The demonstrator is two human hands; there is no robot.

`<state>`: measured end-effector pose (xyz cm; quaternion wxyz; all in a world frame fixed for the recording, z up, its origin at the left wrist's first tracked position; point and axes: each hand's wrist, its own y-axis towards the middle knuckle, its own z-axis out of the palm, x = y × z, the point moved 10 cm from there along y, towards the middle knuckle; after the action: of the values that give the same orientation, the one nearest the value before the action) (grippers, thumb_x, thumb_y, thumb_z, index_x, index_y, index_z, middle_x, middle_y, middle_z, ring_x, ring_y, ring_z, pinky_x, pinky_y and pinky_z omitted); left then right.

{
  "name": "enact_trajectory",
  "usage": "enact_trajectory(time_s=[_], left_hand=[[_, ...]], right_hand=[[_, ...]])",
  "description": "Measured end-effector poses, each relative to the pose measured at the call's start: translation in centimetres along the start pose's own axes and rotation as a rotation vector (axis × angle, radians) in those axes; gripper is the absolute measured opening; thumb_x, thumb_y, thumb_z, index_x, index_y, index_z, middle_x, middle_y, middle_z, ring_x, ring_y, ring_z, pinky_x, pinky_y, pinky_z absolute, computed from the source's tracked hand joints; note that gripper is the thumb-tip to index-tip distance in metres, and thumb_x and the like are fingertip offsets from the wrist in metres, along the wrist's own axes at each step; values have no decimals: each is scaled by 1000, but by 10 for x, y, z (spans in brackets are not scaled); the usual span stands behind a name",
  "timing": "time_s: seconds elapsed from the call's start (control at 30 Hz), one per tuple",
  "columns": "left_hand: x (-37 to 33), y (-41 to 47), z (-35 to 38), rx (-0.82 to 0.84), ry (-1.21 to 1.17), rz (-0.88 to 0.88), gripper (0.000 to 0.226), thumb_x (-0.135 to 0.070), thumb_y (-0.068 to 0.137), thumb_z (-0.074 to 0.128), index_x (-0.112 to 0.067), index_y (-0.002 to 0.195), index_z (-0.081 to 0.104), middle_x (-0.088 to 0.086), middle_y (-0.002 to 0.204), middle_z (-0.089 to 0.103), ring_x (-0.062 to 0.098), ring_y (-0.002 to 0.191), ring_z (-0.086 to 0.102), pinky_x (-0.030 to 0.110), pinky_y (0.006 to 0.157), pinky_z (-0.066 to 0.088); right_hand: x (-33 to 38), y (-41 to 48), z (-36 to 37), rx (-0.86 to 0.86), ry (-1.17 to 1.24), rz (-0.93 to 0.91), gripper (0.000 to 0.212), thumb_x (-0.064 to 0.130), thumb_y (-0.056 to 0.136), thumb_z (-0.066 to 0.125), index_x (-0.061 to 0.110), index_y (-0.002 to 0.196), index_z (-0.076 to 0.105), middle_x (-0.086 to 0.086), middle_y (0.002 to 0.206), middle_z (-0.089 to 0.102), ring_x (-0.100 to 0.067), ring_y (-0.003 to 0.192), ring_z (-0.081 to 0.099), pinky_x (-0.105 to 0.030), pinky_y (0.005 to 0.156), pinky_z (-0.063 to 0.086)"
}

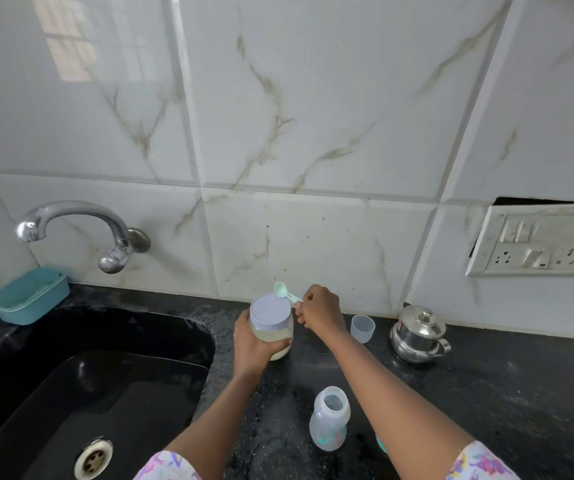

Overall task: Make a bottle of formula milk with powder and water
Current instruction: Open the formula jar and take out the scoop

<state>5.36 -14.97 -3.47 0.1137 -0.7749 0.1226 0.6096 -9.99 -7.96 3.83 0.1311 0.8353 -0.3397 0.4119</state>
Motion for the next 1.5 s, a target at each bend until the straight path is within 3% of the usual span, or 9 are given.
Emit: enact_trajectory(time_s=[0.13, 0.3, 0.43, 0.53, 0.7, 1.0, 1.23, 1.37, 1.5], left_hand=[[-18, -27, -8, -15, 74, 37, 106, -32, 44, 89, -18, 134, 36, 3, 132, 42, 22, 126, 37, 44, 104, 40], [-45, -60, -14, -35, 137, 147, 109, -53, 39, 74, -20, 134, 33, -2, 134, 35, 21, 125, 32, 43, 100, 41], [-64, -83, -21, -58, 185, 243, 105, -56, 39, 70, -17, 130, 36, -10, 121, 34, 18, 122, 30, 46, 102, 38], [-73, -94, -28, -82, 201, 287, 87, -46, 44, 77, -25, 121, 44, -7, 115, 52, 20, 115, 45, 47, 94, 46], [-78, -113, -28, -57, 187, 228, 95, -37, 53, 85, -23, 131, 34, -4, 124, 51, 18, 119, 50, 37, 95, 47], [-89, -131, -29, 21, 166, 262, 106, -34, 52, 81, -19, 141, 26, -13, 121, 46, 6, 113, 46, 24, 90, 42], [-84, -130, -26, 190, 177, 264, 74, -35, 47, 74, -55, 105, 33, -19, 101, 59, -7, 91, 58, 8, 66, 45], [-90, -126, -27, 216, 177, 286, 82, -22, 53, 81, -44, 118, 35, -19, 110, 57, 2, 100, 57, 11, 73, 44], [-102, -119, -34, 178, 172, 328, 73, -11, 58, 83, -47, 104, 39, -21, 102, 57, -2, 93, 58, 7, 67, 46]], right_hand=[[15, -17, -16, -24, -104, -78, 4, 7, 92, 40, 11, 92, 38, -19, 94, 61, -36, 77, 65, -47, 68, 56], [44, -53, -23, 23, -302, -272, 39, -2, 87, 30, 16, 120, 40, -18, 99, 57, -33, 81, 54, -33, 66, 41], [56, -78, -29, 27, -277, -319, 33, 1, 92, 31, 5, 114, 55, -21, 112, 62, -36, 101, 57, -33, 72, 42], [63, -97, -29, 37, -243, -265, 33, 30, 96, 39, 1, 101, 53, -23, 113, 60, -37, 106, 53, -35, 76, 39], [68, -119, -14, 78, -370, -213, 90, 66, 78, 55, 1, 136, 33, -17, 136, 40, -36, 125, 38, -41, 98, 36], [75, -136, -31, -97, -224, -365, 62, 46, 79, 62, 2, 119, 45, -13, 121, 49, -33, 113, 44, -37, 91, 36], [88, -142, -14, 277, -430, -662, 55, 35, 73, 74, 10, 114, 47, -4, 117, 50, -23, 105, 43, -32, 83, 33], [86, -134, -15, 447, -495, -608, 76, 41, 71, 77, 20, 133, 38, 4, 136, 41, -20, 122, 39, -38, 99, 29], [88, -115, -47, 231, -252, -428, 70, 58, 76, 66, 13, 126, 46, -3, 130, 49, -21, 117, 48, -32, 94, 40]])
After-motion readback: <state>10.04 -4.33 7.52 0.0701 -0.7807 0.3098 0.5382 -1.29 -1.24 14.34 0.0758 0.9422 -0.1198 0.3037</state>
